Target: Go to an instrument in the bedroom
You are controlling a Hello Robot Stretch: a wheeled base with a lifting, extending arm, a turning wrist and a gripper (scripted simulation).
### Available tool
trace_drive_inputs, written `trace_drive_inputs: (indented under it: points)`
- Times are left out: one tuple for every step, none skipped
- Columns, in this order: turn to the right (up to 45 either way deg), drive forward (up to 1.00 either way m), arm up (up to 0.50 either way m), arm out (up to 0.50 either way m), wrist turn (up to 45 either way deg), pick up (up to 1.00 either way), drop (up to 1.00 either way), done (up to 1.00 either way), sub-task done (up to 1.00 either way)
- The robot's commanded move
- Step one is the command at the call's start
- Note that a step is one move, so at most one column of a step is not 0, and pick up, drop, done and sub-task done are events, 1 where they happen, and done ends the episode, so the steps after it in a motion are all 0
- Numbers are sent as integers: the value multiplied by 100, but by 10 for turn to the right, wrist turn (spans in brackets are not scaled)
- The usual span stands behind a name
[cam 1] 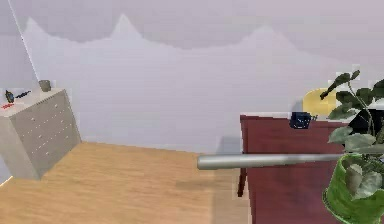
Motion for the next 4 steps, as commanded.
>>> trace_drive_inputs:
  points:
    - [-30,0,0,0,0,0,0,0,0]
    - [0,55,0,0,0,0,0,0,0]
    - [450,0,0,0,0,0,0,0,0]
    - [0,0,0,0,0,0,0,100,0]
